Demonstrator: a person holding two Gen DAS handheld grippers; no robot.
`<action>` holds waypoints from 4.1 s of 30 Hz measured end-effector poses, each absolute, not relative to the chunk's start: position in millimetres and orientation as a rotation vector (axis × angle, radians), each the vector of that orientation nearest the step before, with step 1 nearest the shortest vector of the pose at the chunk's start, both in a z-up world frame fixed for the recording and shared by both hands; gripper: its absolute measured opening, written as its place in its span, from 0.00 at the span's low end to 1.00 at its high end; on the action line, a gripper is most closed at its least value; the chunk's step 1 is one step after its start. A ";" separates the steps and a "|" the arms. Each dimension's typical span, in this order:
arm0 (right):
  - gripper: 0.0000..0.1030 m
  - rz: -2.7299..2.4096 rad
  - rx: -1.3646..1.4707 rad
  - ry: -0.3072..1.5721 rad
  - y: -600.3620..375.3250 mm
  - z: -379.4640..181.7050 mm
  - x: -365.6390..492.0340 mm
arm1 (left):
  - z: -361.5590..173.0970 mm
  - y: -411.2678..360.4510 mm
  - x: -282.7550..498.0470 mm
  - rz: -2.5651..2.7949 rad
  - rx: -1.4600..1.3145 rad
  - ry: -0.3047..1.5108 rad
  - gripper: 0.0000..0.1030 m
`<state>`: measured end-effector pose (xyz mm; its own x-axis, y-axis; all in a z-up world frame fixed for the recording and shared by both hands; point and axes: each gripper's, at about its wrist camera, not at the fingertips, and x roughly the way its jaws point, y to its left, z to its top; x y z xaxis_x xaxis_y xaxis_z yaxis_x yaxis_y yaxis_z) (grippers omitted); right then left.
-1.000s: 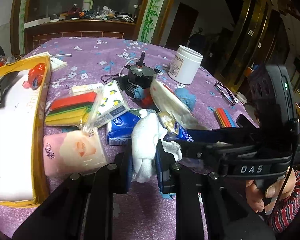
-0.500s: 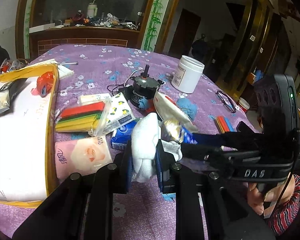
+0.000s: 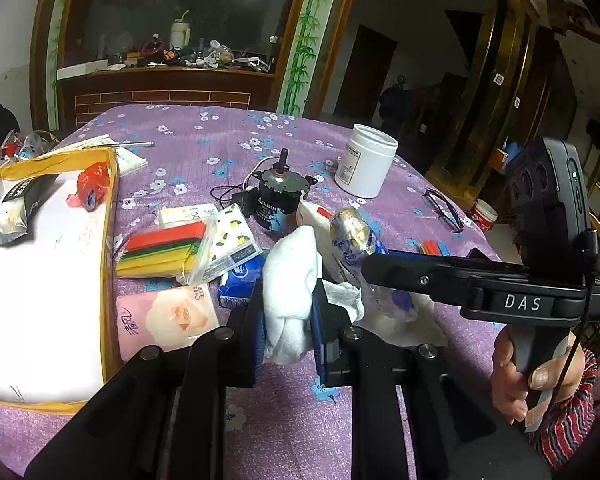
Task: Organize soft objects
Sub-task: 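Carry both items into the box and open both tools, then move both tools back over the table items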
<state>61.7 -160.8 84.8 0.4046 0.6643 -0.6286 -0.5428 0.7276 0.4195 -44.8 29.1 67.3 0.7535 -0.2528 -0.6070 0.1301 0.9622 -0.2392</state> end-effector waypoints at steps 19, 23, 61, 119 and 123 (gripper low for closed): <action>0.45 0.786 0.186 0.892 -153.8 88.3 59.2 | 81.5 98.2 -62.6 -0.088 -0.221 0.628 0.16; 0.45 0.807 0.190 0.914 -137.0 93.3 52.9 | 85.9 132.8 -72.2 -0.030 -0.236 0.607 0.16; 0.45 0.739 -0.024 1.170 143.5 65.9 132.9 | 30.9 328.8 -10.4 0.169 -0.409 0.855 0.17; 0.58 0.764 0.306 1.044 -144.3 87.2 78.3 | 62.8 93.0 -21.8 -0.172 -0.122 0.864 0.60; 0.58 0.774 0.388 1.052 -170.2 73.0 86.3 | 52.7 73.1 6.4 -0.179 -0.023 0.943 0.60</action>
